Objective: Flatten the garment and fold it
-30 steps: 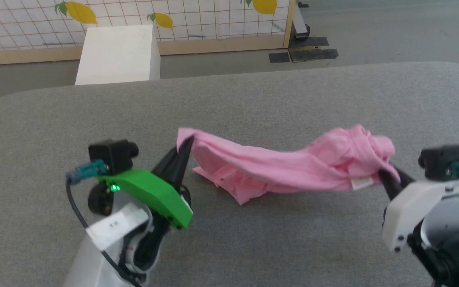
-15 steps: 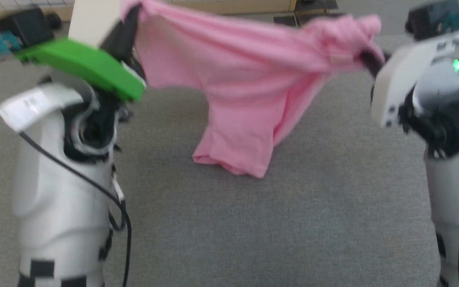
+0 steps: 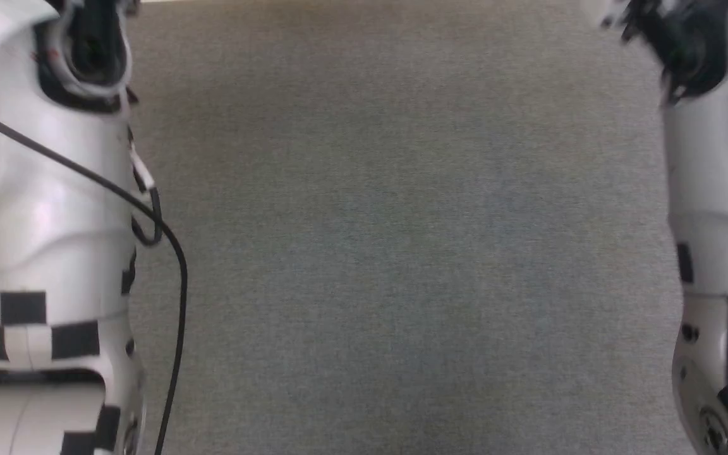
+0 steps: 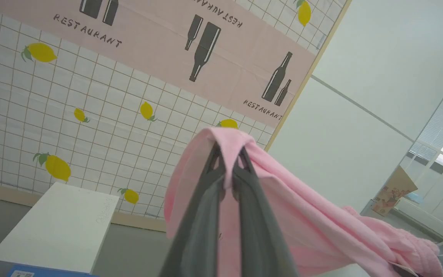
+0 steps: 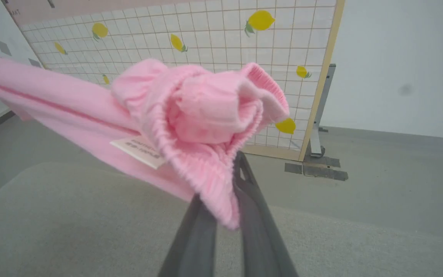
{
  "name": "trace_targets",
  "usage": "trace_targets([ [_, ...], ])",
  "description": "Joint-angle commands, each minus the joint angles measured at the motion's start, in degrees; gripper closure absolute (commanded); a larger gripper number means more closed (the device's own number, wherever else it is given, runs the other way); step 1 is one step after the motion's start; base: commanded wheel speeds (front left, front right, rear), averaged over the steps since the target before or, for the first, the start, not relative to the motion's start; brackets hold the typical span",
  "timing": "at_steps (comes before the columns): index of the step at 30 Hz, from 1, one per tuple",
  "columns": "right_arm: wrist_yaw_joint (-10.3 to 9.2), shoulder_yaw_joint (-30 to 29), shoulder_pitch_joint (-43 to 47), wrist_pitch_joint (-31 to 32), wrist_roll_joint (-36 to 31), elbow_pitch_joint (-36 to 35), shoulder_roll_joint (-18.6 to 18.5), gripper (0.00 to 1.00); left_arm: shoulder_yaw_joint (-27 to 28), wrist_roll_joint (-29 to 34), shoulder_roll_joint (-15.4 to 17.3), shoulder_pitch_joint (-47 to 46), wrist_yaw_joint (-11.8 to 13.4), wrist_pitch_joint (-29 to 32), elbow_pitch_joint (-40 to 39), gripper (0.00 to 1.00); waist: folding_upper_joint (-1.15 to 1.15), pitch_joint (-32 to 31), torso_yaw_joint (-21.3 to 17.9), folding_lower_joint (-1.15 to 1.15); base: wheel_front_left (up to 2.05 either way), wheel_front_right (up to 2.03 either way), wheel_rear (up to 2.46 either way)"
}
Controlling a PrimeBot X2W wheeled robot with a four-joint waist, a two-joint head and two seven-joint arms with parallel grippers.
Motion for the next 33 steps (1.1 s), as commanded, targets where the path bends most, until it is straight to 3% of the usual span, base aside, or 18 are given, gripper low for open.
trace_targets([
  [1,-0.11,0.6,2.5,-0.5,1.1,1.8,-0.1,1.0,-0.8,1.1,1.1,2.7,-0.6,-0.3,0.5,1.0,0.0,0.2,0.9,-0.02,0.0,0.0,0.0],
  [5,-0.11,3.2,9.3,-0.4,2.8,4.9,-0.1,1.0,-4.0,2.6,1.8,11.8,-1.6,1.2,1.1,1.0,0.0,-0.8,1.5,-0.02,0.0,0.0,0.0],
  [11,-0.11,6.5,23.3,1.5,5.1,3.4,-2.4,1.0,-5.2,-1.2,1.6,29.9,-1.4,7.3,-1.7,1.0,0.0,-3.8,2.1,-0.02,0.0,0.0,0.0],
  [18,-0.11,4.5,41.0,3.9,4.7,-5.9,-4.7,1.0,-6.4,-5.1,3.2,50.4,1.6,17.7,-9.3,1.0,0.0,-8.8,2.4,-0.02,0.0,0.0,0.0],
  [28,-0.11,-2.6,63.3,12.8,0.5,-22.2,-2.4,1.0,-9.6,-10.0,5.8,71.2,6.3,32.3,-22.2,1.0,0.0,-14.5,3.4,-0.02,0.0,0.0,0.0],
  [33,-0.11,-5.3,71.2,18.2,-1.1,-29.8,-1.3,1.0,-10.2,-11.3,6.9,77.7,9.2,36.7,-28.4,1.0,0.0,-15.2,3.6,-0.02,0.0,0.0,0.0],
])
